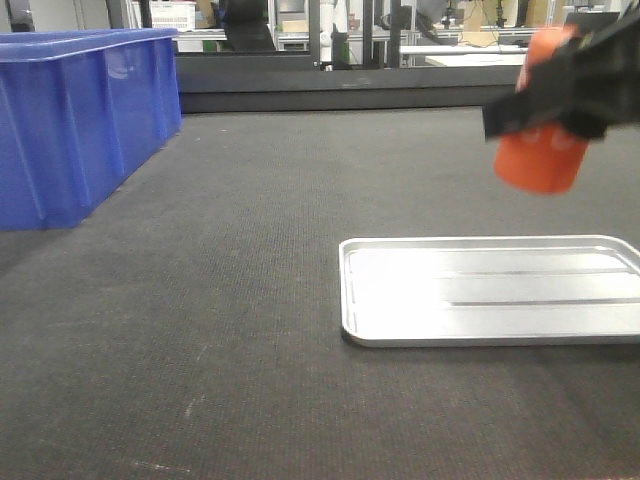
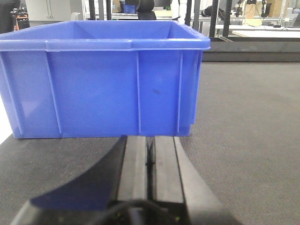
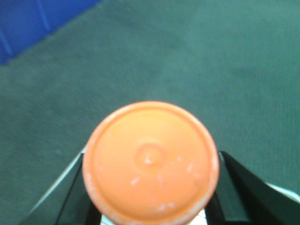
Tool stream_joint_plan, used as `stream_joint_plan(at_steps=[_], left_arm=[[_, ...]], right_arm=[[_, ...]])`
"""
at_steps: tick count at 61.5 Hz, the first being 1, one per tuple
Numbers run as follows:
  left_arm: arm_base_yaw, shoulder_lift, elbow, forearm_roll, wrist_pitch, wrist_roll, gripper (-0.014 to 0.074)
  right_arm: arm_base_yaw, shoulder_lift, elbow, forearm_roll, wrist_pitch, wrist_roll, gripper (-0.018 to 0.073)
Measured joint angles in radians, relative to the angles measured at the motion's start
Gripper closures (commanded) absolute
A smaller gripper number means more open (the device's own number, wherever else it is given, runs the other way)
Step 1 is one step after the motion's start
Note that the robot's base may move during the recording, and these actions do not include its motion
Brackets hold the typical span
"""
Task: Grab orange capacitor from left shelf to right conveyor
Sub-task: 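Lower the orange cylinder upright onto the silver tray with the right gripper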
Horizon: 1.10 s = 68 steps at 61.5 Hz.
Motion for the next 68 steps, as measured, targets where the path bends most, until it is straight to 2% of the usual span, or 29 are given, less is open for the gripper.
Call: stream_joint_plan(at_steps=[20,45,49,51,60,61,68], left_arm=[[0.000,0.000,0.000,0.000,0.000,0.000,0.0701],[0.000,0.000,0.000,0.000,0.000,0.000,0.0701],[0.000,0.000,0.000,0.000,0.000,0.000,0.0701],[0.000,0.000,0.000,0.000,0.000,0.000,0.0701],[0.000,0.000,0.000,0.000,0.000,0.000,0.0701],[0.000,0.000,0.000,0.000,0.000,0.000,0.0701],[0.000,0.000,0.000,0.000,0.000,0.000,0.0701]], right_arm=[[-0.001,0.126,0.000,0.003,-0.030,0.000,0.0501],[-0.001,0.273,0.000,0.004,-0.144,0.008,0.0492],[-0.001,0.289,0.000,0.005,-0.148,0.008,0.0422],[-0.001,0.293,0.000,0.005,-0.149,0.008,0.0356],[-0.001,0.299,0.000,0.007,-0.162,0.009,-0.0068],[-0.001,0.299,0.000,0.007,-0.164,0.009,-0.0093],[-0.001,0.299,0.000,0.007,-0.190,0.009,-0.0072]])
